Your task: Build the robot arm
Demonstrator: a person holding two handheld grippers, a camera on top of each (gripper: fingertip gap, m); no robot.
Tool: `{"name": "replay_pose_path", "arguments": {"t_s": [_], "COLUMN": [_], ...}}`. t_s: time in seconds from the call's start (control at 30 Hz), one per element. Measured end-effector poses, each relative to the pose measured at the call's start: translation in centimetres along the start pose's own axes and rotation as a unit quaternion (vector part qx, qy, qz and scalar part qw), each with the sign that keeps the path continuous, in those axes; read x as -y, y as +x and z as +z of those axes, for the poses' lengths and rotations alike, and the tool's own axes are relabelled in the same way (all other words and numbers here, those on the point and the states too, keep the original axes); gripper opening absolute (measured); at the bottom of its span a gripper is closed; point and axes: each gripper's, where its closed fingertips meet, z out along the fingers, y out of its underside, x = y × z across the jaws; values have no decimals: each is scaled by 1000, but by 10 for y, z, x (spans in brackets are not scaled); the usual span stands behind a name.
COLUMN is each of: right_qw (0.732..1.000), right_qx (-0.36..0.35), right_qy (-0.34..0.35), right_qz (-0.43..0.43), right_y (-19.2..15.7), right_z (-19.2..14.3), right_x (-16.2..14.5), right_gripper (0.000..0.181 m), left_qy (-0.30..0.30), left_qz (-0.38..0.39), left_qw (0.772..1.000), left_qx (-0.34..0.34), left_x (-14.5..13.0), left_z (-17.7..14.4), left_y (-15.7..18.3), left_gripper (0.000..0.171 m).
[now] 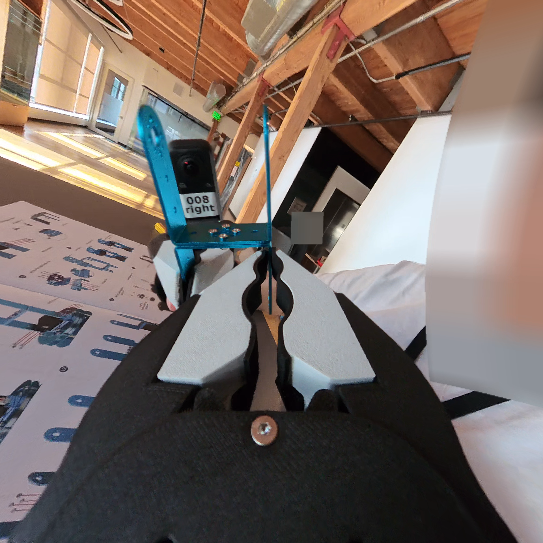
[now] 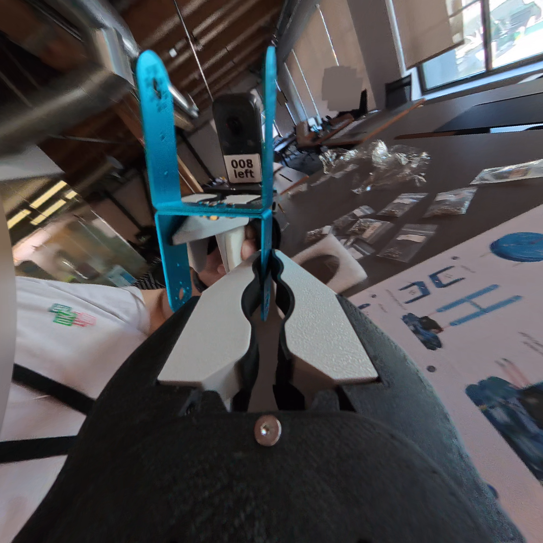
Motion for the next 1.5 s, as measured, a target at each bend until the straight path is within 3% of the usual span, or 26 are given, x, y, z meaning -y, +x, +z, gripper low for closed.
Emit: {"name": "replay_pose_path", "arguments": {"t_s": [0.07,0.2,0.3,0.37,0.43,0.53,0.63,0.67,0.83,0.93,1.0,1.1,1.3,1.43,1.5], "right_qw": [1000,992,948,897,821,652,501,470,402,379,376,369,340,370,424], "right_qx": [0,-85,-173,-231,-246,-248,-224,-207,-126,-127,-120,-103,-107,-181,-212], "right_qy": [-2,-27,-100,-165,-246,-383,-469,-478,-494,-495,-502,-508,-512,-461,-377], "right_qz": [6,-88,-247,-340,-454,-605,-692,-713,-760,-772,-770,-771,-781,-786,-796], "right_y": [1,17,29,32,25,18,16,13,2,0,-2,-5,7,7,-13], "right_z": [-1,-13,-31,-46,-55,-69,-65,-59,-41,-42,-46,-48,-46,-43,-42], "right_x": [0,14,44,68,86,101,105,103,79,81,79,76,90,132,159], "right_gripper": [1,1,0,1,0,0,0,0,0,0,1,0,4,26,27], "left_qy": [-18,-40,-33,-43,-83,-109,-154,-187,-284,-335,-334,-306,-256,-200,-157], "left_qz": [7,42,116,142,152,217,222,197,88,63,84,106,112,98,93], "left_qw": [1000,997,986,981,968,935,921,922,929,914,914,928,936,945,954], "left_qx": [5,59,111,127,181,260,280,276,222,219,216,186,216,241,239], "left_x": [-3,5,28,38,45,80,106,103,66,32,23,22,32,41,47], "left_z": [2,-3,-14,-26,-43,-58,-44,-35,8,17,24,38,37,21,9], "left_y": [1,-1,19,38,40,40,33,26,-10,-29,-37,-38,-52,-60,-59], "left_gripper": [2,45,61,58,59,55,61,63,64,58,47,25,25,25,25]}}
